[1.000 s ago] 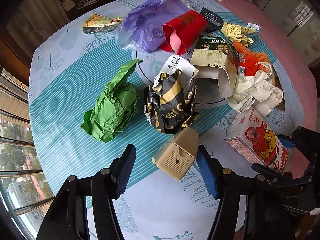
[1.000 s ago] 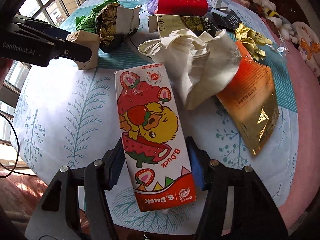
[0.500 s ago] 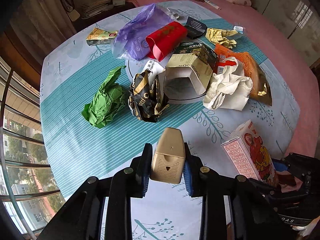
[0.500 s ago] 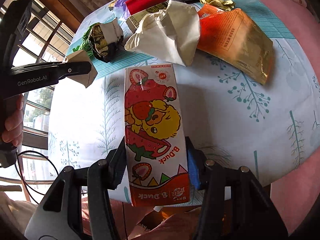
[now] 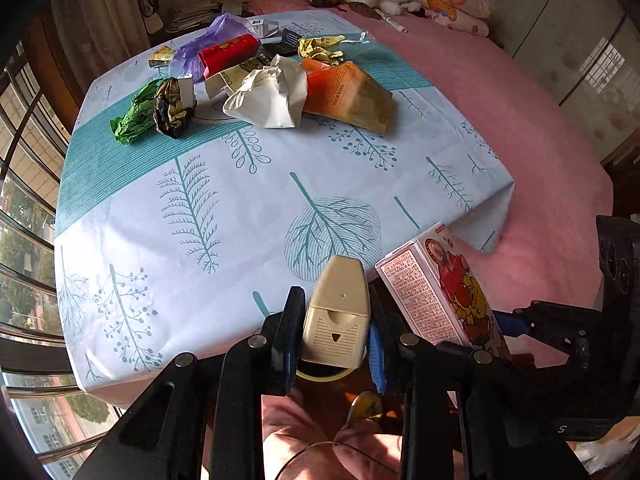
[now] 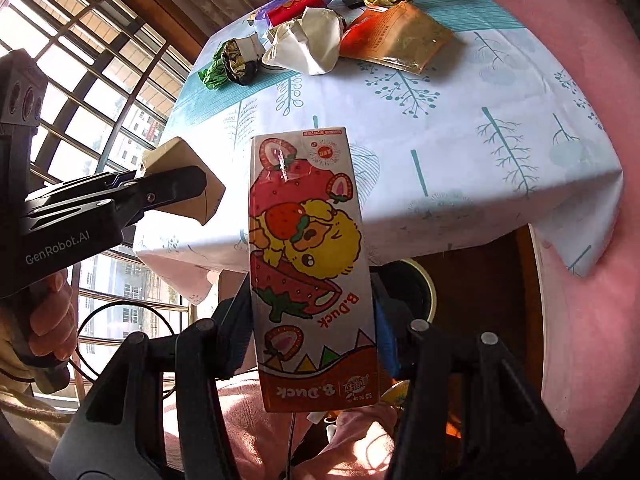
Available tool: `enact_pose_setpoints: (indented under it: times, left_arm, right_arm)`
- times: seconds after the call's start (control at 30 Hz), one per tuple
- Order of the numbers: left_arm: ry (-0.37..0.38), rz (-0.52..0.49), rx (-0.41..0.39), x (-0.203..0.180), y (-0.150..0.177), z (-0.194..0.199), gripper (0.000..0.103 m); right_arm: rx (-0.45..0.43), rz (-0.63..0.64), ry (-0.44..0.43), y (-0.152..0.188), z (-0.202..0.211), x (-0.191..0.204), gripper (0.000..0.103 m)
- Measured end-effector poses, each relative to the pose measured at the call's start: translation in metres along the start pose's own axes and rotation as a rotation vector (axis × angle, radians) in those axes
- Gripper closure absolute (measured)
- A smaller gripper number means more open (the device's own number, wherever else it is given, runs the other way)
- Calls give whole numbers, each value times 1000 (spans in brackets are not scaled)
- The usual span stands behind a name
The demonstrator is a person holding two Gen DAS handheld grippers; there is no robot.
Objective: Collect trash
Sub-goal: 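Carry the carton and beige block down over the trash bin with both tools, then open both tools to drop the carton and block into the bin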
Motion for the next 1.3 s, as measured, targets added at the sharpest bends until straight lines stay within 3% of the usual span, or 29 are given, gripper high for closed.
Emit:
enact_pose_setpoints:
  times: [0.2,0.4,0.6,0.8,0.87,0.93,0.97,1.0,1.03,1.07,1.3]
  left_arm:
    - [-5,-32,65,-61,63,-36,76]
    - [-48,-7,129,-64,108,-104,76]
    - [-109,46,173,-50,154,-195,76]
    - [-109,56,168,-33,181,-277,75]
    - [-105,61,166,-27,189,-296,70]
    - [-112,62,170,-20,194,-310,42]
    - [-116,66,154,-17,196,-313,36]
    - [-125,64,145,-14,196,-316,24]
    - [-132,60,141,-12,197,-317,16]
    - [-133,59,136,-9,196,-316,16]
    - [-147,34,72,8,168,-272,16]
  right_arm:
    - [89,-80,25,67,3,-58,54]
    - [182,-150,85,115,-43,-105,54]
    - [262,-233,122,153,-137,-154,54]
    - [310,-295,147,185,-247,-195,54]
    - [312,-307,153,191,-279,-205,53]
    - [299,-324,157,197,-303,-215,53]
    - [285,-337,160,199,-311,-219,51]
    - [271,-354,164,200,-316,-223,48]
    - [254,-373,167,203,-320,-227,37]
    - [236,-391,166,204,-322,-230,31]
    - [154,-431,145,200,-293,-219,31]
Point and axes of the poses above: each gripper's, at about its wrist camera, not at the fingertips, and z roughly against the way its jaws point, x to its left, y to its underside, the point moved 3 cm from there along -z, roughly the way its jaws point, and after that the axes turned 4 degrees about -z, right-handed, at the moved point
